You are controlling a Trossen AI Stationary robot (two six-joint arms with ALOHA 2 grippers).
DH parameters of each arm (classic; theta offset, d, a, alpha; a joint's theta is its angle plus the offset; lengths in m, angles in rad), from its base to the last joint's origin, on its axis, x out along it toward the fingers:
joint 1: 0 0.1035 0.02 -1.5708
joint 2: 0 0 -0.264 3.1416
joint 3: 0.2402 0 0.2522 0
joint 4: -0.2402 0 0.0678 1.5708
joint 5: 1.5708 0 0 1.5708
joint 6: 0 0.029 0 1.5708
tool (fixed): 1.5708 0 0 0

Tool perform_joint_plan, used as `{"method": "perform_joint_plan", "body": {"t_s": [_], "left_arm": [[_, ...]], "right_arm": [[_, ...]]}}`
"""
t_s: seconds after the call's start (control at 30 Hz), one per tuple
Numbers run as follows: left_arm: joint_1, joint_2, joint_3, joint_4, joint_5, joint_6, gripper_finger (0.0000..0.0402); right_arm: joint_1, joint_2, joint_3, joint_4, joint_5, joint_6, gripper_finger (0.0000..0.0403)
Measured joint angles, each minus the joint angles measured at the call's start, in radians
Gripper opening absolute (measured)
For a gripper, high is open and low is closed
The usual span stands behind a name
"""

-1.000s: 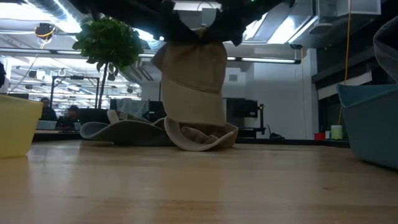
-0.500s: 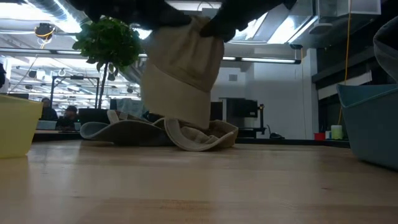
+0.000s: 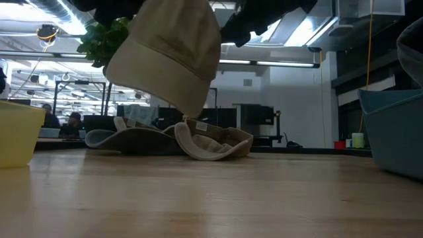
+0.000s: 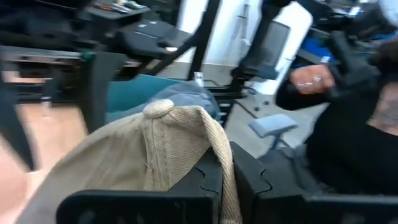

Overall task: Pick & Place hat
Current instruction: Put the bottom brown cap into the yellow bin

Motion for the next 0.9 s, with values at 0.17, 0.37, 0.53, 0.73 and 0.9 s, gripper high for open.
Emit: {"method": "perform_joint_plan", "body": {"t_s": [0.17,0.37,0.53,0.73,0.9], "left_arm": [[0.001,0.000,0.000,-0.001,0.018,0.002,0.0004],[0.021,0.000,0.000,-0.001,-0.009,0.027,0.0004],[0.034,0.000,0.000,0.007,-0.017,0.045,0.0005],[0.034,0.000,-0.001,0.046,-0.027,0.056,0.0006],[0.034,0.000,-0.001,0.056,-0.033,0.052,0.0004]], "right_arm": [[-0.031,-0.001,0.000,-0.021,-0.190,-0.047,0.0215],[-0.072,-0.004,0.000,0.022,-0.266,-0.021,0.0216],[-0.068,-0.004,0.000,0.089,-0.268,-0.020,0.0214],[-0.069,0.006,0.000,0.095,-0.292,-0.024,0.0169],[-0.068,0.017,0.000,0.076,-0.314,-0.030,0.0097]]}}
